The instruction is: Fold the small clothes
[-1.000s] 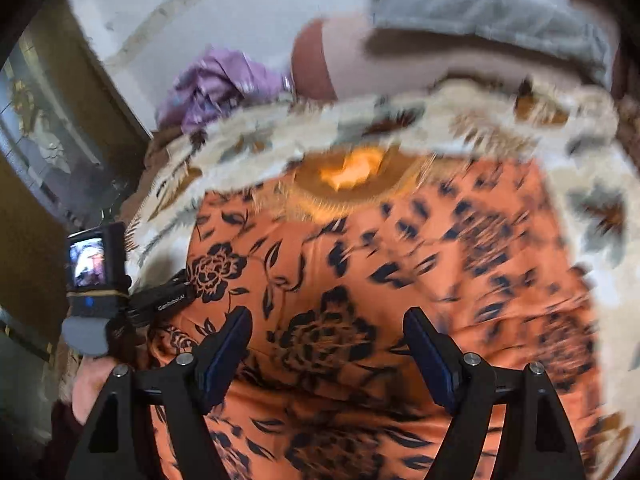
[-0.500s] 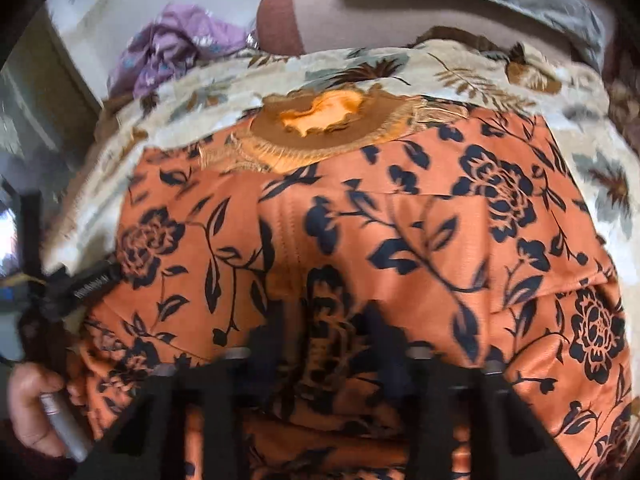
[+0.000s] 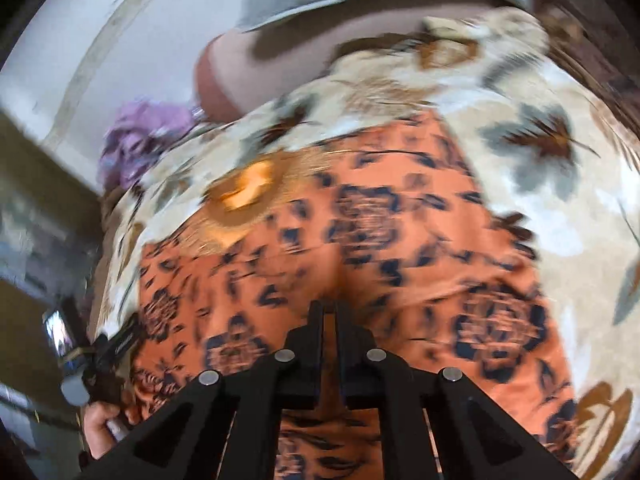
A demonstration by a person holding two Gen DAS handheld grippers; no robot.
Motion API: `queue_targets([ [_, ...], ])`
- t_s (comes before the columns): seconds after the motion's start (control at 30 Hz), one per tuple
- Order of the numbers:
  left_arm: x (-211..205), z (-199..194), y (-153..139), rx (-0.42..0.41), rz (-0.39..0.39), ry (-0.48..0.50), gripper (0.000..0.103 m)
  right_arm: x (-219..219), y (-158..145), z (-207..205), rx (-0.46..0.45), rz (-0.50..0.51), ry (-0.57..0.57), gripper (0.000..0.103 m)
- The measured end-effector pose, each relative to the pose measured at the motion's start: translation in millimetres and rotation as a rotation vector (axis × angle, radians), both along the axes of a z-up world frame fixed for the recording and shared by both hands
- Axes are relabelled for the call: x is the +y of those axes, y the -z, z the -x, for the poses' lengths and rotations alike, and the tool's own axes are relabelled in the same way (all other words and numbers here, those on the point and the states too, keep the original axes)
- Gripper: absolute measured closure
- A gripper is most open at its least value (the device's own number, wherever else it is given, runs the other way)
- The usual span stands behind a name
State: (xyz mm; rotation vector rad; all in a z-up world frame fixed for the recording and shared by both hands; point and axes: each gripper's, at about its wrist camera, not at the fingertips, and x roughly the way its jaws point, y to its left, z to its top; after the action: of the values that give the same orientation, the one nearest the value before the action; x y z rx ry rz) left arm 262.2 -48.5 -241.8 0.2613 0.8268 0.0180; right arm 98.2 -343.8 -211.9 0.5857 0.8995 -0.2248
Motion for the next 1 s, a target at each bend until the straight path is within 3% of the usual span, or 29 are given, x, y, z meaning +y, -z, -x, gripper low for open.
queue_targets([
  [0.03, -2, 1, 0, 0.003, 0.002, 0.014, 0.000, 14, 2, -11, 0.008, -0.010, -0.039, 0.079],
  [0.07, -4, 2, 2, 0.006, -0.007, 0.022, 0.000, 23, 4, -16, 0.015, -0.019, -0.056, 0.060],
  [0.1, -5, 2, 3, 0.008, -0.020, 0.023, 0.000, 38, 9, -26, 0.018, -0.019, -0.077, 0.029],
  [0.13, -6, 0, 6, 0.016, -0.035, 0.022, 0.000, 45, 11, -29, 0.007, -0.008, -0.078, 0.022],
  [0.27, -2, -4, 11, 0.053, -0.015, 0.010, 0.000, 78, 26, -50, 0.054, 0.084, -0.064, 0.022],
  [0.37, -3, -3, 12, 0.050, -0.026, 0.019, 0.000, 104, 47, -66, 0.137, 0.248, -0.075, 0.022],
  [0.47, -3, -4, 13, 0.053, -0.025, 0.024, 0.000, 119, 50, -64, 0.133, 0.359, -0.121, 0.027],
  [0.53, -2, -5, 13, 0.058, -0.018, 0.024, 0.000, 111, 48, -59, 0.142, 0.357, -0.130, 0.047],
  [0.6, -1, -5, 13, 0.059, -0.013, 0.023, 0.000, 92, 40, -49, 0.131, 0.299, -0.118, 0.083],
  [0.67, -1, -5, 13, 0.055, -0.018, 0.023, 0.000, 72, 33, -41, 0.124, 0.242, -0.094, 0.088],
  [0.93, -4, -3, 14, 0.041, -0.038, 0.016, 0.000, -16, -4, 25, 0.068, 0.269, 0.088, 0.094],
  [0.97, -4, -3, 14, 0.038, -0.041, 0.016, 0.000, -28, -4, 32, 0.063, 0.247, 0.113, 0.094],
  [1.0, -4, -3, 14, 0.036, -0.043, 0.015, 0.000, -44, 0, 41, 0.047, 0.152, 0.130, 0.094],
])
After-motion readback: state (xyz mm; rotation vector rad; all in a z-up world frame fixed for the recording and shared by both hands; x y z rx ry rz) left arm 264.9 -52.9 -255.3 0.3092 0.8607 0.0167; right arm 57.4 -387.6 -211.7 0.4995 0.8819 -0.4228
